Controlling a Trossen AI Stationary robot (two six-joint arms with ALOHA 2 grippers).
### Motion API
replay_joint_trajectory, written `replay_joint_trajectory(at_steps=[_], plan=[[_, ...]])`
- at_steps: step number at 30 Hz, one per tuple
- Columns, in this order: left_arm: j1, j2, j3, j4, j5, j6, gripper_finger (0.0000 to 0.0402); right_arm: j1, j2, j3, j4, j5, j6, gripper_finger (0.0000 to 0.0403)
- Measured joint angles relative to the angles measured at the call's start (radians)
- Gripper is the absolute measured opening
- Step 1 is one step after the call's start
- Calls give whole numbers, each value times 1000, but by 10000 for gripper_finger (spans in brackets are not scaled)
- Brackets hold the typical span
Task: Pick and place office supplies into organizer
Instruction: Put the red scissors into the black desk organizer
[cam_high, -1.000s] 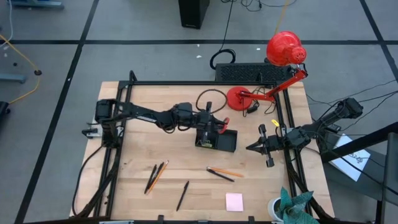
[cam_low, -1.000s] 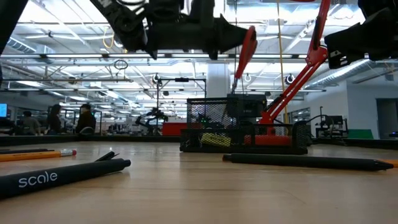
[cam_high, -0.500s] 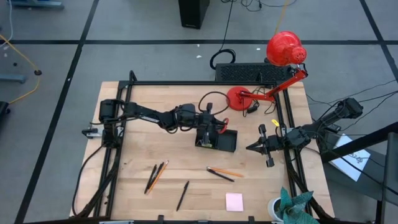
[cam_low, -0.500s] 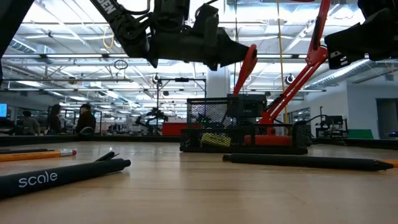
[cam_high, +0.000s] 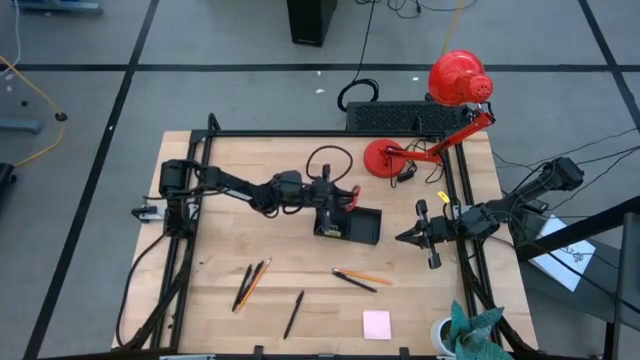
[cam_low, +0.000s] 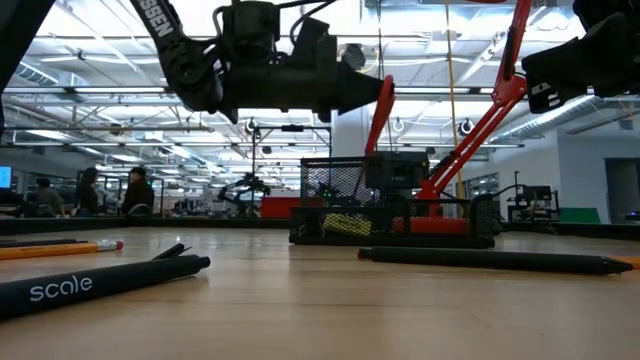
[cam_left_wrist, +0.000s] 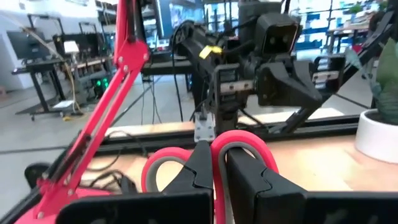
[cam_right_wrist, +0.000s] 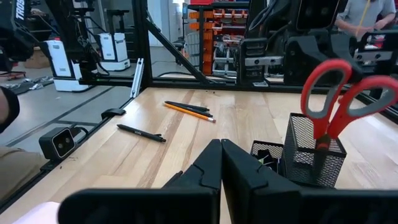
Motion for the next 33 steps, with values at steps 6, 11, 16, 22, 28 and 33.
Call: replay_joint_trajectory(at_steps=[6, 11, 16, 22, 28, 33], plan=[[-1, 0, -15, -2, -22, 2, 15, 0, 0, 0, 1, 0, -1, 0], [-1, 0, -26, -18, -42, 1, 13, 0, 0, 0, 1, 0, -3, 0], [-1, 0, -39, -21, -62, -5, 19, 0, 0, 0, 1, 0, -3, 0], [-1, -1, -39, -27, -67, -28, 34, 0, 0, 0, 1, 0, -3, 0], [-1, -1, -39, -61, -42, -63, 100, 0, 0, 0, 1, 0, -4, 0], [-1, -1, -39, -59, -40, -69, 153, 0, 0, 0, 1, 0, -4, 0]])
